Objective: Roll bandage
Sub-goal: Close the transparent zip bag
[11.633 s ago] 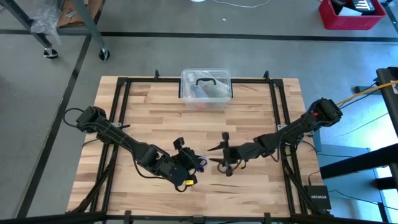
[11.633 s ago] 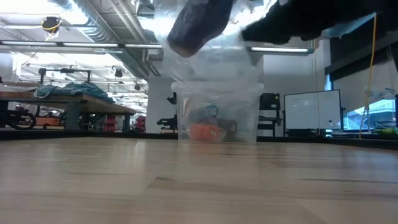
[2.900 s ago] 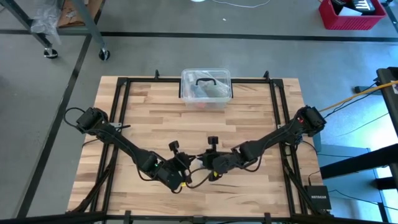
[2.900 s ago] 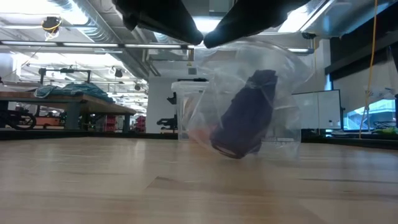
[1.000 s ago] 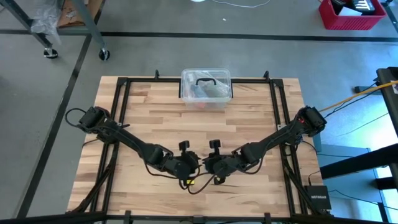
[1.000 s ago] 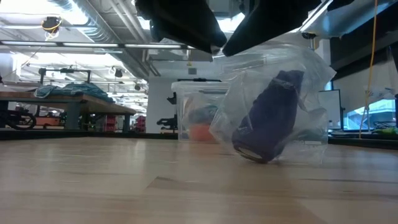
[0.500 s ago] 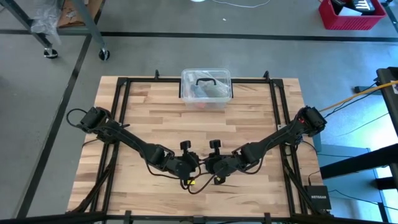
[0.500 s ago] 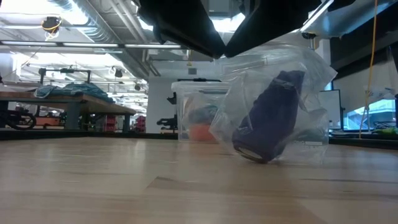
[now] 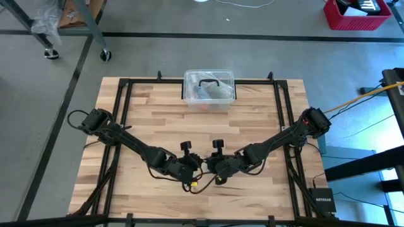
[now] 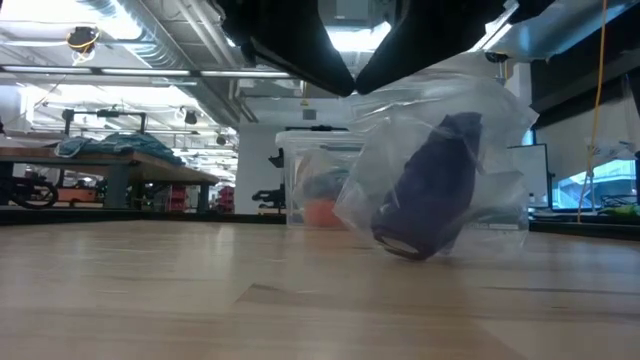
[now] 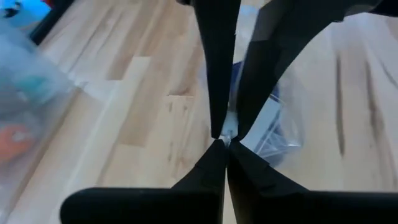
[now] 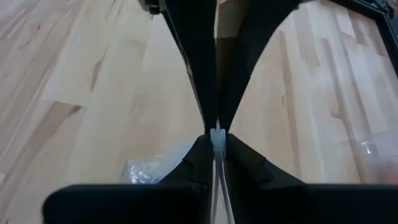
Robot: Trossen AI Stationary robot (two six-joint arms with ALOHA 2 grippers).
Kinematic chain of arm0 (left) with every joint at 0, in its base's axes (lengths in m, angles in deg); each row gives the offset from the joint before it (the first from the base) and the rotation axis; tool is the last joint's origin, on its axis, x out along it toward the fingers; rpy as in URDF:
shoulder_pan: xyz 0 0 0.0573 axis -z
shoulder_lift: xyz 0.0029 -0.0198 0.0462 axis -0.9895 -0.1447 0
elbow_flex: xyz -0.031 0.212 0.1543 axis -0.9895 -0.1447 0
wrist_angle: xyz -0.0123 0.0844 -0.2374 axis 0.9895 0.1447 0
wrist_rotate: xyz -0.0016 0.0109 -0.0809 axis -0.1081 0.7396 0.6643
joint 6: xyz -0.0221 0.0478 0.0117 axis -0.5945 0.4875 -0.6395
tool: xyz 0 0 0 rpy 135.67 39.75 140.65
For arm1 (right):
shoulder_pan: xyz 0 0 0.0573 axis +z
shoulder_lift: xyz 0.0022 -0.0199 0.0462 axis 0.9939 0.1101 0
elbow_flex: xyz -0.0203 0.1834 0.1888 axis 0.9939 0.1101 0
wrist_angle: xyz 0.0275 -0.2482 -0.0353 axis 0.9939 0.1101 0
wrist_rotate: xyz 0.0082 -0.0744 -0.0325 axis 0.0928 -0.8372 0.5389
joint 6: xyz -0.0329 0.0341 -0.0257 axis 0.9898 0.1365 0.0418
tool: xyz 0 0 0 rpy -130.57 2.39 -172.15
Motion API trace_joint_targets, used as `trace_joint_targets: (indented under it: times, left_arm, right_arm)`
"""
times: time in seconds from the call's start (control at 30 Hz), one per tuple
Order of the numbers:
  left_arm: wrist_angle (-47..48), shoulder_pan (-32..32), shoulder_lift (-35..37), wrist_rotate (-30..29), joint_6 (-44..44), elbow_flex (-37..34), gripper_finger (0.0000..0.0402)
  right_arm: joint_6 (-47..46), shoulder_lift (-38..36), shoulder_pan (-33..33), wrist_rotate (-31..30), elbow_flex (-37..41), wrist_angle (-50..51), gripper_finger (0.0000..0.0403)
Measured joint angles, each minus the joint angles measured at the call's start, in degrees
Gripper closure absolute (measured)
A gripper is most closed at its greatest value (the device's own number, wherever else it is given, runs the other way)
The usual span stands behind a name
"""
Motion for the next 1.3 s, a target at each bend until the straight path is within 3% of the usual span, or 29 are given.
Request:
trace_joint_targets:
  times: [0.17, 0.33, 0.43, 0.67, 0.87, 1.13, 1.3]
  left_arm:
    - [4.4, 0.32, 0.44, -2.53, -4.62, 0.22, 0.0401]
    - [10.86, 0.72, 0.66, -4.92, -7.51, 0.7, 0.0401]
    - [16.16, 1.07, 0.76, -5.99, -10.62, 1.53, 0.0401]
    - [13.26, 2.0, 0.87, -5.68, -9.88, 4.01, 0.04]
    - [7.98, 2.86, 0.9, -5.3, -8.6, 4.7, 0.0372]
    - [9.13, 3.62, 1.63, -4.37, -8.51, 4.7, 0.0277]
    - [9.04, 5.73, 4.17, -6.94, -7.16, 4.72, 0.0256]
  right_arm:
    - [-1.68, 0.0, -0.12, -0.39, -0.79, 3.07, 0.0372]
    - [-3.99, 0.11, 0.53, 1.88, -5.84, 17.26, 0.0372]
    - [-4.66, -0.02, 0.94, 0.28, -9.19, 24.74, 0.0372]
    - [-3.27, -0.02, 1.31, 0.01, -11.4, 23.81, 0.0372]
    - [0.51, -0.02, 0.38, -1.45, -7.25, 14.01, 0.0372]
    - [4.3, -0.02, -0.35, -0.39, 2.35, -5.73, 0.0372]
    - [4.26, -0.55, 0.1, 0.0, 10.39, -24.2, 0.0372]
